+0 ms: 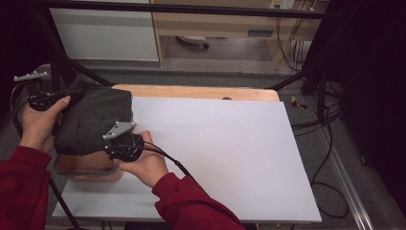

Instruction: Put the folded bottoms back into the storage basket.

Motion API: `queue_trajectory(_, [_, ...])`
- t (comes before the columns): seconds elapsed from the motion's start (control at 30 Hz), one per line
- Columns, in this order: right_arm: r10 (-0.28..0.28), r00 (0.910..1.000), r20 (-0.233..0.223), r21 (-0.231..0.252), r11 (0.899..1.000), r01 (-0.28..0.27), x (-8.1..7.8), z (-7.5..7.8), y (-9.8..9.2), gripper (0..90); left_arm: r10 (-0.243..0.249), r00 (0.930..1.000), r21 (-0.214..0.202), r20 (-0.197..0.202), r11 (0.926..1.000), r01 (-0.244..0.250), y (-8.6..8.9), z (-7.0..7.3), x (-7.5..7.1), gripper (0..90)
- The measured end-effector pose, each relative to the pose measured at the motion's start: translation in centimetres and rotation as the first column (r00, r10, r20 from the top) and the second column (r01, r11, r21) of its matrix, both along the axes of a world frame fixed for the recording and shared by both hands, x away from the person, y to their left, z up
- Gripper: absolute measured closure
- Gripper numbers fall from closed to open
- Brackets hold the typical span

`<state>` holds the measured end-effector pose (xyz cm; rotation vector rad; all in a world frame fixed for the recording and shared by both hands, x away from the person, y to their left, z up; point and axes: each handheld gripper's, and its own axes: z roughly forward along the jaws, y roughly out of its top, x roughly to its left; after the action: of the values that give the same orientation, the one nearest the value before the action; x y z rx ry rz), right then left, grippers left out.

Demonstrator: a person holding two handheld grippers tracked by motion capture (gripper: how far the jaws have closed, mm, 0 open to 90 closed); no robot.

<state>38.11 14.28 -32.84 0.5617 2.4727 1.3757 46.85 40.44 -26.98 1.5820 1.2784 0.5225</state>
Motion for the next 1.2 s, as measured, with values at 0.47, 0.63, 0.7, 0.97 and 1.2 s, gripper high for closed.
queue_trajectory(0.47, [0.025, 0.9996, -0.014, -0.008, 1.0, -0.025, -0.3, -0.7, 0.9, 64.8, -0.007, 0.9996, 0.011, -0.026, 0.9999, 0.007, 0.9, -0.6, -0.4, 83.2])
queue_trajectory(0.63, [0.033, 0.9994, -0.01, -0.022, 0.999, -0.033, -0.6, -1.0, 1.5, 64.7, -0.012, 0.9994, 0.023, -0.031, 0.9996, 0.013, 1.1, -0.9, -0.4, 83.1])
queue_trajectory(0.7, [0.033, 0.9994, -0.011, -0.022, 0.999, -0.033, -0.6, -1.0, 1.5, 64.8, -0.008, 0.9995, 0.014, -0.031, 0.9999, 0.008, 1.3, -0.9, -0.4, 83.1])
queue_trajectory(0.97, [0.032, 0.9992, -0.022, -0.019, 0.999, -0.033, -0.5, -1.1, 1.6, 64.8, -0.005, 0.9992, 0.027, -0.039, 0.9996, 0.006, 1.2, -1.0, -0.4, 83.0])
queue_trajectory(1.2, [0.04, 0.9989, -0.026, -0.022, 0.999, -0.04, -0.5, -1.2, 1.9, 64.7, -0.004, 0.9993, 0.025, -0.038, 0.9997, 0.005, 1.8, -1.1, -0.6, 83.0])
